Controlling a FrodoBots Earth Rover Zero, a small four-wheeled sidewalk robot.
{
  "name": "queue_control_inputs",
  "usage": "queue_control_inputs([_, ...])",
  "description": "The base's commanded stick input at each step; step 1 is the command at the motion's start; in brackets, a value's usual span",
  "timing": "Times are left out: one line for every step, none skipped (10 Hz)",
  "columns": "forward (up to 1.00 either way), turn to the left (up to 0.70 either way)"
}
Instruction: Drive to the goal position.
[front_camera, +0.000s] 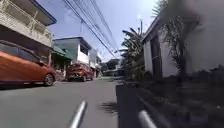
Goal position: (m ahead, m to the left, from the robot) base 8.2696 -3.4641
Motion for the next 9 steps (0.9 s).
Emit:
queue_control_inputs([1.00, 0.00])
queue_control_inputs([1.00, 0.00])
queue_control_inputs([1.00, 0.00])
queue_control_inputs([1.00, 0.00])
queue_control_inputs([1.00, 0.00])
queue_control_inputs([1.00, 0.00])
queue_control_inputs([1.00, 0.00])
queue_control_inputs([1.00, 0.00])
queue_control_inputs([1.00, -0.02])
